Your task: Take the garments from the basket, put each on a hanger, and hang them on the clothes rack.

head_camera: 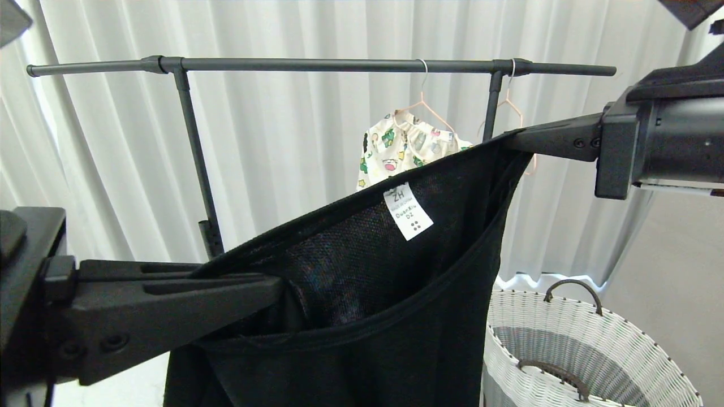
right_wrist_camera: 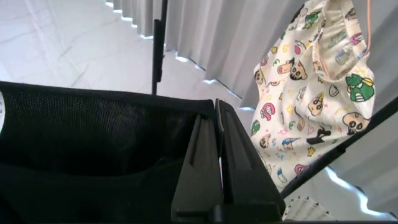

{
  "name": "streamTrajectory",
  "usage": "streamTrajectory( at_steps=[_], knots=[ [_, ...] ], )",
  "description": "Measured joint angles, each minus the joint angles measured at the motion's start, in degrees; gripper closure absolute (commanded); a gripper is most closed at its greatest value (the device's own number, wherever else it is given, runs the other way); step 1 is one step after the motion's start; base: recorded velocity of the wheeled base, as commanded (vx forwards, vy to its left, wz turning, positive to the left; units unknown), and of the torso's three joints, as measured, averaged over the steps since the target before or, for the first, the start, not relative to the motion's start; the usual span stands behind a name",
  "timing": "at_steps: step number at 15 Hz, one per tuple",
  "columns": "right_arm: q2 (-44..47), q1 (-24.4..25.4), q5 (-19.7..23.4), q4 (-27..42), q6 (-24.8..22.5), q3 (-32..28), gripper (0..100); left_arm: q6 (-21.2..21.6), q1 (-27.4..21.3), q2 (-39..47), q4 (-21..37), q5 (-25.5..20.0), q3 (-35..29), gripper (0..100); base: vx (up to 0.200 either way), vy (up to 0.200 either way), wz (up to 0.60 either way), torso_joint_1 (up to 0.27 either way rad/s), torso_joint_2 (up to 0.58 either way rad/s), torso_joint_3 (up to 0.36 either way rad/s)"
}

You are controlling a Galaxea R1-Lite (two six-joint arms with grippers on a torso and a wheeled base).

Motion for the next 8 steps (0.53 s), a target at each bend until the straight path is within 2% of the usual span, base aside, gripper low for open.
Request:
streamTrajectory(
  at_steps=[3, 5, 6, 8],
  knots=[
    [-2.40, -1.21, -0.27, 7.51, -0.72, -0.13, 100, 4.38, 3.58, 1.55, -0.61, 5.80, 1.11, 100, 0.000, 0.000, 0.00, 0.000, 0.00, 0.000],
    [-6.31, -1.95, -0.33, 16.37, -3.71, -0.28, 100, 5.96, 8.44, 5.30, -5.94, 10.75, -1.00, 100, 0.000, 0.000, 0.00, 0.000, 0.00, 0.000],
    [-7.97, -2.08, -0.35, 18.04, -5.07, -0.33, 100, 6.34, 9.65, 7.20, -8.37, 11.68, -2.71, 100, 0.000, 0.000, 0.00, 0.000, 0.00, 0.000],
    [-10.03, -2.19, -0.40, 18.48, -5.49, -0.28, 100, 6.62, 10.79, 10.03, -9.36, 12.20, -4.72, 100, 0.000, 0.000, 0.00, 0.000, 0.00, 0.000]
  ],
)
